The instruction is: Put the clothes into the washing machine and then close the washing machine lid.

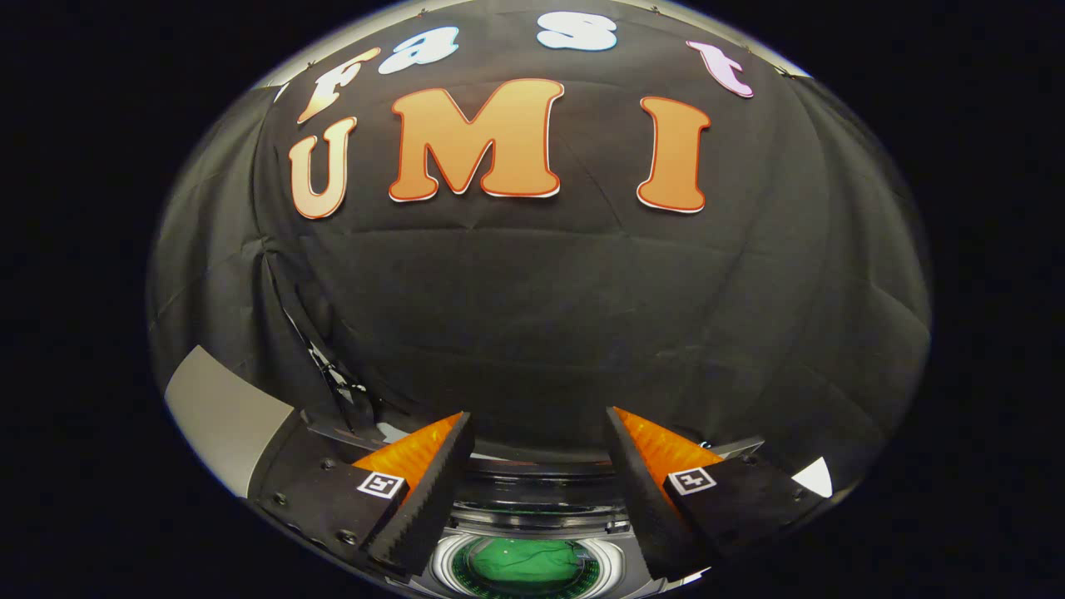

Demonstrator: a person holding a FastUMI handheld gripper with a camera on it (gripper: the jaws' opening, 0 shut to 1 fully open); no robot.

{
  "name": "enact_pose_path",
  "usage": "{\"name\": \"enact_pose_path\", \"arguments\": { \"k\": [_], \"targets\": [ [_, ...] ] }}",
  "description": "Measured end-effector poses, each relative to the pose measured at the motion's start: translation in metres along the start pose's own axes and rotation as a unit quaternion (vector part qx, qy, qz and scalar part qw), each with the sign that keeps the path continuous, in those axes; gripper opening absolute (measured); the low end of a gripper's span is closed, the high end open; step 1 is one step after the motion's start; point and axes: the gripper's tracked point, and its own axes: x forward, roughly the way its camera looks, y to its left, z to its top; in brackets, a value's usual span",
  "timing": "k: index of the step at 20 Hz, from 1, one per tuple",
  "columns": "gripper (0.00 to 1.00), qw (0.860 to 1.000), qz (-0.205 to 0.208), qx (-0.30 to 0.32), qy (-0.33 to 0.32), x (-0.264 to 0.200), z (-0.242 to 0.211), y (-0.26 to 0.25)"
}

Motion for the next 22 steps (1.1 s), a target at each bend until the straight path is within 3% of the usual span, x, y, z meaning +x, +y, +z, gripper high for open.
{"name": "enact_pose_path", "arguments": {
  "k": [12, 22],
  "targets": [
    [0.99, 0.999, 0.017, 0.024, 0.019, 0.025, -0.017, 0.008],
    [0.99, 0.999, 0.02, 0.031, -0.006, -0.019, -0.036, 0.009]
  ]
}}
